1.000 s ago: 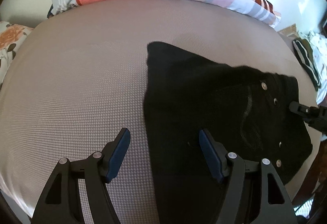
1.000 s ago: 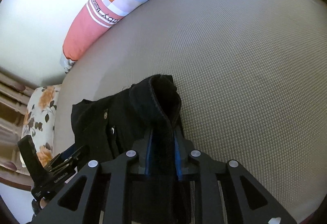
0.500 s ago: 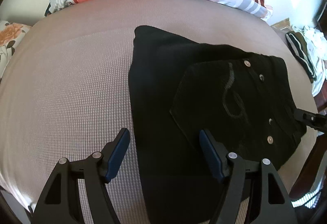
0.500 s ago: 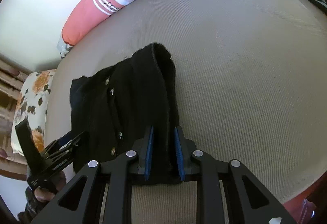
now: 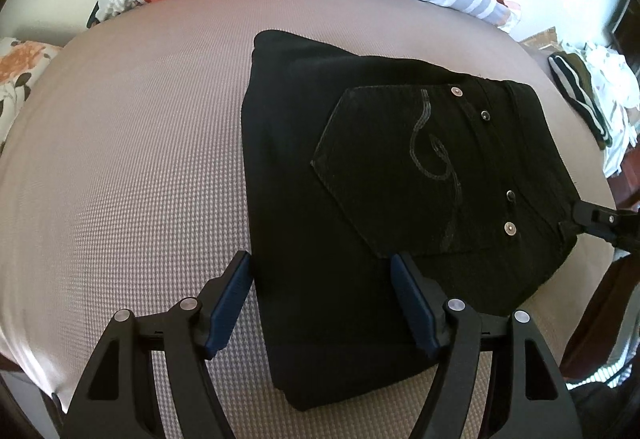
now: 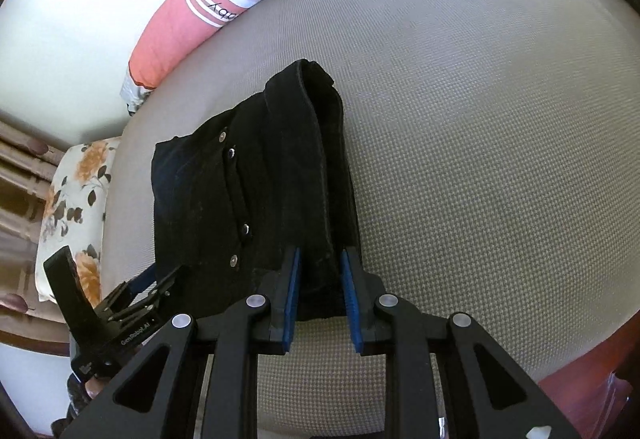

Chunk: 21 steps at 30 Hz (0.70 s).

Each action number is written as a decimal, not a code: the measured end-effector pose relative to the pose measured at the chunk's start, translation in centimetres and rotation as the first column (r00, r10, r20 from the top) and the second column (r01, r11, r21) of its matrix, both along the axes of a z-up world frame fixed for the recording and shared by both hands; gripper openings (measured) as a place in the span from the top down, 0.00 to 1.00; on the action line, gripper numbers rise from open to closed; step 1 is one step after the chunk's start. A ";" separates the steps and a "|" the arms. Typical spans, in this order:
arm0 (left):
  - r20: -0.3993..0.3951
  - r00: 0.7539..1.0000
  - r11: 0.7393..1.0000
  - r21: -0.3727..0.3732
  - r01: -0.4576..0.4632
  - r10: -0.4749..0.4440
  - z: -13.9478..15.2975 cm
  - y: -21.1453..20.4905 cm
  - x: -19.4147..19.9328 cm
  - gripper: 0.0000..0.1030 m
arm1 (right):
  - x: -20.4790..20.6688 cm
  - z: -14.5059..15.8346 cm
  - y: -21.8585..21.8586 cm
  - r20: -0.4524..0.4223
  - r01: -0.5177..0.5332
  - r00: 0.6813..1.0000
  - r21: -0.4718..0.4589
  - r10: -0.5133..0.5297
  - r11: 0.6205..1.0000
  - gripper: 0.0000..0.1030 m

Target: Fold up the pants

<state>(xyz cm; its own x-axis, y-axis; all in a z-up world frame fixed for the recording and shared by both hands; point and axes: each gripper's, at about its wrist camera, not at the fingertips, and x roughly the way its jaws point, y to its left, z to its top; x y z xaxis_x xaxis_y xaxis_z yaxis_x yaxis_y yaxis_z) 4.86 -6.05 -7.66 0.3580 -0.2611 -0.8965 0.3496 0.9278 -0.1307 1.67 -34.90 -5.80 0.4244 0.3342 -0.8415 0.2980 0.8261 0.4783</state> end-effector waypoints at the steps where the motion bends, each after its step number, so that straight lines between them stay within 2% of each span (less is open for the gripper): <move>1: -0.002 1.000 1.000 -0.002 -0.004 0.004 -0.1 0.1 0.0 0.29 | 0.0 0.0 0.0 0.001 -0.002 1.000 -0.001 0.002 1.000 0.80; 7: -0.007 1.000 1.000 -0.005 -0.008 0.008 -0.2 0.3 0.0 0.28 | -0.5 1.0 0.4 0.035 -0.017 0.999 -0.037 0.019 0.999 0.86; 12: -0.009 1.000 1.000 -0.004 0.004 -0.004 0.0 0.3 -0.1 0.29 | -1.3 1.8 0.8 0.026 -0.019 0.999 -0.056 0.020 0.998 0.88; 16: -0.021 1.000 1.000 -0.005 0.021 -0.022 -0.3 0.1 0.0 0.28 | -1.4 0.9 1.0 -0.012 -0.026 1.000 -0.089 0.025 0.996 0.88; 21: -0.056 0.998 1.000 -0.024 0.012 -0.013 -0.9 0.1 0.5 0.28 | -1.1 -0.6 0.4 -0.046 -0.010 0.999 -0.064 0.007 0.998 0.88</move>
<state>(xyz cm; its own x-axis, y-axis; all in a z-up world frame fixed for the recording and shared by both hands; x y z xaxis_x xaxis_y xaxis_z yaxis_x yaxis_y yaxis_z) 5.38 -5.92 -8.55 0.3044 -0.2862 -0.9086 0.3524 0.9200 -0.1717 0.52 -34.49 -6.39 0.3821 0.2825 -0.8799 0.3111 0.8572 0.4103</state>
